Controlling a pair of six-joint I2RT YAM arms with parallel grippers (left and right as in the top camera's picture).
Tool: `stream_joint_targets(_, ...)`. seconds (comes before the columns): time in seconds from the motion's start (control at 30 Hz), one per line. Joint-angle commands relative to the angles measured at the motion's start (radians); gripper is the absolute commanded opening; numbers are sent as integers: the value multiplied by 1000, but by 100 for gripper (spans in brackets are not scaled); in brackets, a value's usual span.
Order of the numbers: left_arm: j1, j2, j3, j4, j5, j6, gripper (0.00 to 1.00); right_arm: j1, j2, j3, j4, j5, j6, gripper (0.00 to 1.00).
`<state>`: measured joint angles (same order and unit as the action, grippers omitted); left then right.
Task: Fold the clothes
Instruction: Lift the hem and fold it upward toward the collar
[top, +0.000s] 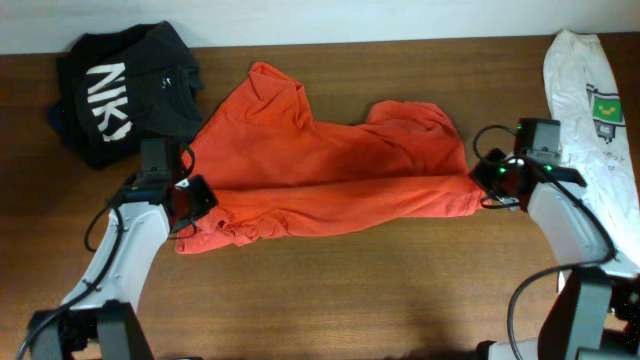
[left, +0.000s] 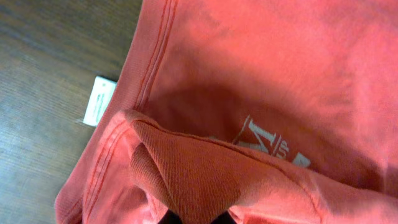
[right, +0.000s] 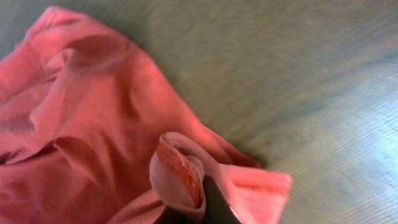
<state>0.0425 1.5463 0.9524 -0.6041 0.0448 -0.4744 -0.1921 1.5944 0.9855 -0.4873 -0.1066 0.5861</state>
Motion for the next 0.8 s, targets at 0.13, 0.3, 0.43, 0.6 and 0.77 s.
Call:
stream_joint_targets(0.13, 6, 57, 94, -38, -35, 77, 99, 32, 28, 154, -156, 39, -153, 99)
stream_joint_targets(0.3, 6, 58, 275, -421, -34, 109, 99, 23, 28, 394, -547, 12, -164, 98)
stream_joint_targets(0.43, 6, 117, 234, -580, -32, 109, 92, 24, 32, 285, -599, 4, -162, 99)
stream_joint_targets(0.6, 6, 236, 189, -581, -33, 109, 61, 23, 32, 124, -542, -2, -160, 99)
stream_joint_targets(0.77, 7, 307, 187, -510, -105, 109, 58, 23, 33, 87, -432, 16, -160, 99)
